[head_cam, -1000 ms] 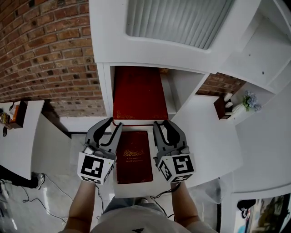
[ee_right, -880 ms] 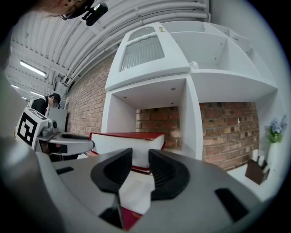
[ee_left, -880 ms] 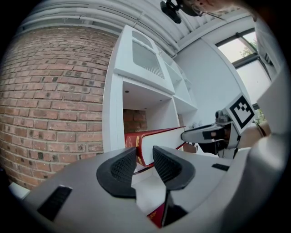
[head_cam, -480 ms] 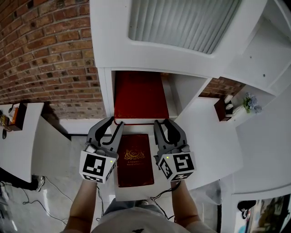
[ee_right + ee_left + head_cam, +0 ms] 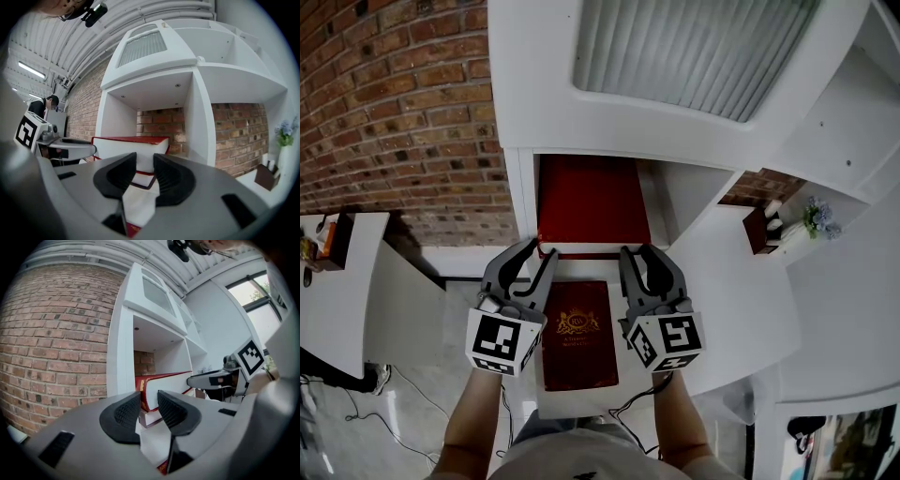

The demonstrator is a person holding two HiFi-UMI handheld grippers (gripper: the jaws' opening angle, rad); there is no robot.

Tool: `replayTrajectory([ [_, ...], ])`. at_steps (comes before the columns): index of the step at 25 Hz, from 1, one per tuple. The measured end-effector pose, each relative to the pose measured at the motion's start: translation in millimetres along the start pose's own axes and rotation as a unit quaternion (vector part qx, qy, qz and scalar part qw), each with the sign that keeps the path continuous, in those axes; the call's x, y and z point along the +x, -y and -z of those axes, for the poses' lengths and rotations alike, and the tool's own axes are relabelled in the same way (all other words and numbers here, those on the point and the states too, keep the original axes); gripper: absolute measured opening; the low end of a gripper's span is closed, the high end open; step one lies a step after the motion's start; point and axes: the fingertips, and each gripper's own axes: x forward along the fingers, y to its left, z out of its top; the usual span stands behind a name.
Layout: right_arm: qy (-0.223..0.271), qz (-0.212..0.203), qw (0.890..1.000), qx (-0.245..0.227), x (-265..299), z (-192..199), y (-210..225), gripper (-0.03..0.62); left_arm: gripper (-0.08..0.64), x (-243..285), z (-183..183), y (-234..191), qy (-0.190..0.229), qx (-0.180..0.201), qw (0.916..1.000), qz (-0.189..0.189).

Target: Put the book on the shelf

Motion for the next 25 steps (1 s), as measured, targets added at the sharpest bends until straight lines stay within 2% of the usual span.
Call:
replayTrajectory([
  [18,-0.003,0.003,1.0,0.001,8.0,0.1,1.8,0.123,0.123,5.8,1.2,-5.2,0.0,-0.006,1.0,-0.003],
  [25,-0.003,0.008,1.0,0.0,6.5,0.7,2.8,0.127,0.123,5.4,0.0,-4.0,-0.003,0.004,0.9999,-0.011],
])
